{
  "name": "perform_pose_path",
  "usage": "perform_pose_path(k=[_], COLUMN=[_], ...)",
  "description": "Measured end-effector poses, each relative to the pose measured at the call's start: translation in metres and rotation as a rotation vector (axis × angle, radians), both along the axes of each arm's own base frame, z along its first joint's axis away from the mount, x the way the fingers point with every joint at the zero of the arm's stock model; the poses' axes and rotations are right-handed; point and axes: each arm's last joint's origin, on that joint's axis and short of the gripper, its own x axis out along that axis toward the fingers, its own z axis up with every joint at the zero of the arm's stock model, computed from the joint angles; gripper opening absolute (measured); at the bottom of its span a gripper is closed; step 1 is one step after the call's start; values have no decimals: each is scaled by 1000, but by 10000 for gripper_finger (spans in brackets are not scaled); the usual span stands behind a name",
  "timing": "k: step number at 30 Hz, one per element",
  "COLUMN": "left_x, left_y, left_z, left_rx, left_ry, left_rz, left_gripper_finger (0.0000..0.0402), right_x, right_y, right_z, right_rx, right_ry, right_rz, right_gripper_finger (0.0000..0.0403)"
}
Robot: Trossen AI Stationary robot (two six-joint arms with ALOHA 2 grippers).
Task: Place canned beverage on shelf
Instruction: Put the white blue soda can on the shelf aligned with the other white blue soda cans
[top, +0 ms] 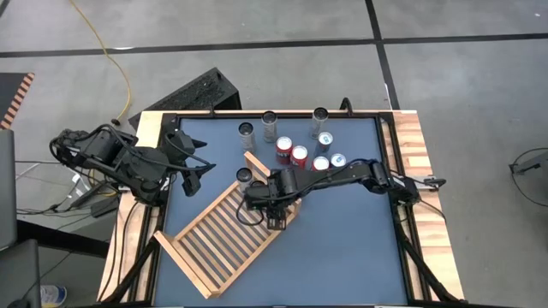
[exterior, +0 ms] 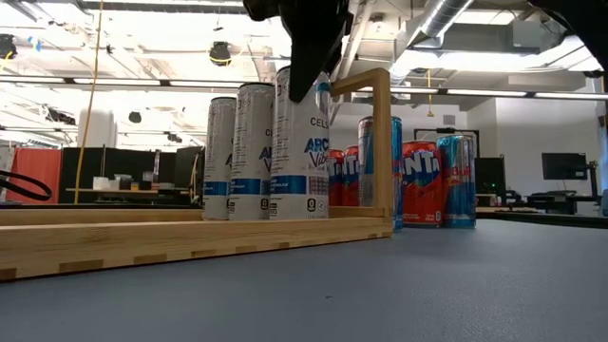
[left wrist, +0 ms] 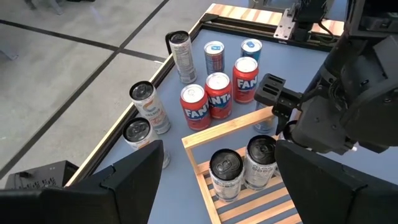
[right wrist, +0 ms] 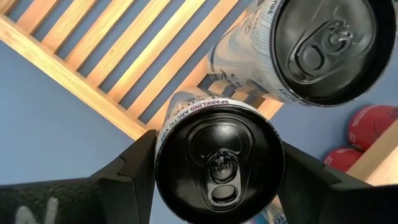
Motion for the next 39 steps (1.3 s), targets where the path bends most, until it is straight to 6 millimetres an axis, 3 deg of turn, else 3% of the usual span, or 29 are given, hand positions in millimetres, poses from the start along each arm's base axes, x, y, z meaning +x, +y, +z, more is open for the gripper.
perform_pose_path(k=[18, 28, 39], left_x=[0, 0, 0], left_y=[0, 0, 0], left_z=[0, 0, 0], left_rx=[-5, -6, -6], left_ry=[-2, -4, -4], left_rz=[3, 4, 4], left_gripper_finger=[297, 297, 297], right_x=[1, 2, 0], right_y=[-3, -3, -4], right_z=[-2, -2, 1], right_rx=[58, 64, 54], right_ry=[-5, -5, 8], right_rz=[-16, -27, -26], right_gripper_finger=[252, 304, 308])
